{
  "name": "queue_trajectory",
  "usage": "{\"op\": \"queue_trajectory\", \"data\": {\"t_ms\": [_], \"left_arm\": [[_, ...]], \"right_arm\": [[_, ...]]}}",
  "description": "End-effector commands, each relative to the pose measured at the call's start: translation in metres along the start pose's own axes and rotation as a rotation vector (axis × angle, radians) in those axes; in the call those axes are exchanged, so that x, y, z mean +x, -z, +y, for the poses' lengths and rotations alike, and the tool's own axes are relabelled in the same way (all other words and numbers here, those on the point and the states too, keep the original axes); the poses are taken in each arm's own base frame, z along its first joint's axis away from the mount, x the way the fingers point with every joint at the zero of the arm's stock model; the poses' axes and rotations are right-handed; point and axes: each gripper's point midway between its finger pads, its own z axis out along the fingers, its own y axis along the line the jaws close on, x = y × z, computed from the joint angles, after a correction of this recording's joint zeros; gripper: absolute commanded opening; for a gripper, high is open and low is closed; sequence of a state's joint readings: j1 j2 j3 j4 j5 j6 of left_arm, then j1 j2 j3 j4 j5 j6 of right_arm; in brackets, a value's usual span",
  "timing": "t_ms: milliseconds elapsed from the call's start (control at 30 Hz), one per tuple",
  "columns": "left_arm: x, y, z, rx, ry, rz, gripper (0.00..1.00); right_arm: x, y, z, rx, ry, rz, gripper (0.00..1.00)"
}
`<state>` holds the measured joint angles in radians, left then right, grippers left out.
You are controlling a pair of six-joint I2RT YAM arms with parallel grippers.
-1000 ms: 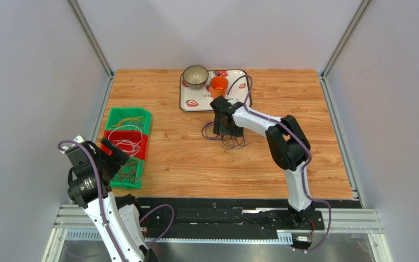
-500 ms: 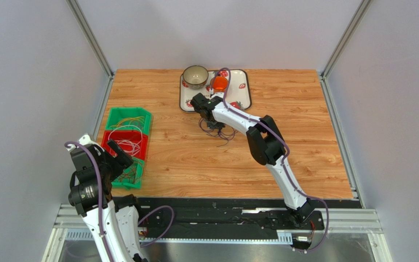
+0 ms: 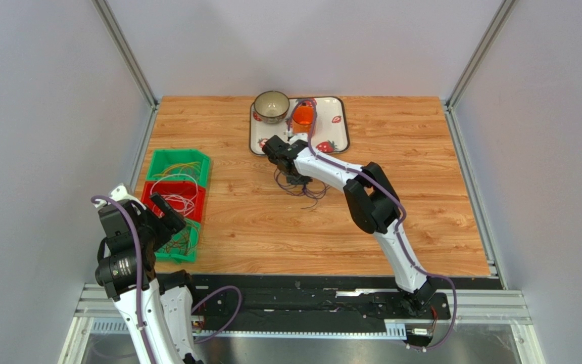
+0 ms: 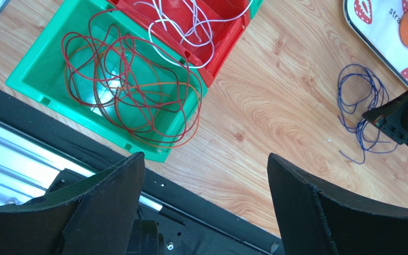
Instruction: Untangle the cables
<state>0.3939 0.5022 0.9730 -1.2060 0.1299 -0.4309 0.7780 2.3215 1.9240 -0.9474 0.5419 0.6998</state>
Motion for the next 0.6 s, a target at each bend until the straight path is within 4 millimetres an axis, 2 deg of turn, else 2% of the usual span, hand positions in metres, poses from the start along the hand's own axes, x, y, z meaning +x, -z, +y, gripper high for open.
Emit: {"op": "queue_trajectory", "data": {"t_ms": [0,167,233,267,433,567], "left_arm": [[-0.006,-0.001,-0.003,0.021,-0.027,-0.031,0.93],[-0.006,-0.001,-0.002,0.013,-0.023,-0.035,0.93],[-0.006,-0.001,-0.001,0.011,-0.022,-0.034,0.93],[-0.006,-0.001,-0.001,0.01,-0.022,-0.032,0.93],[-0.007,0.0,-0.001,0.007,-0.017,-0.042,0.93],[-0.008,0.003,-0.001,0.008,-0.021,-0.046,0.93]], "right_arm": [[-0.042,0.07,0.036,-0.251,-0.003,-0.142,0.0],[-0.059,0.129,0.058,-0.412,0.008,-0.235,0.0],[-0.064,0.144,0.063,-0.452,0.007,-0.253,0.0],[-0.068,0.16,0.069,-0.495,0.001,-0.267,0.0],[-0.074,0.205,0.088,-0.648,-0.006,-0.311,0.0],[-0.074,0.253,0.112,-0.791,0.015,-0.367,0.0]]}}
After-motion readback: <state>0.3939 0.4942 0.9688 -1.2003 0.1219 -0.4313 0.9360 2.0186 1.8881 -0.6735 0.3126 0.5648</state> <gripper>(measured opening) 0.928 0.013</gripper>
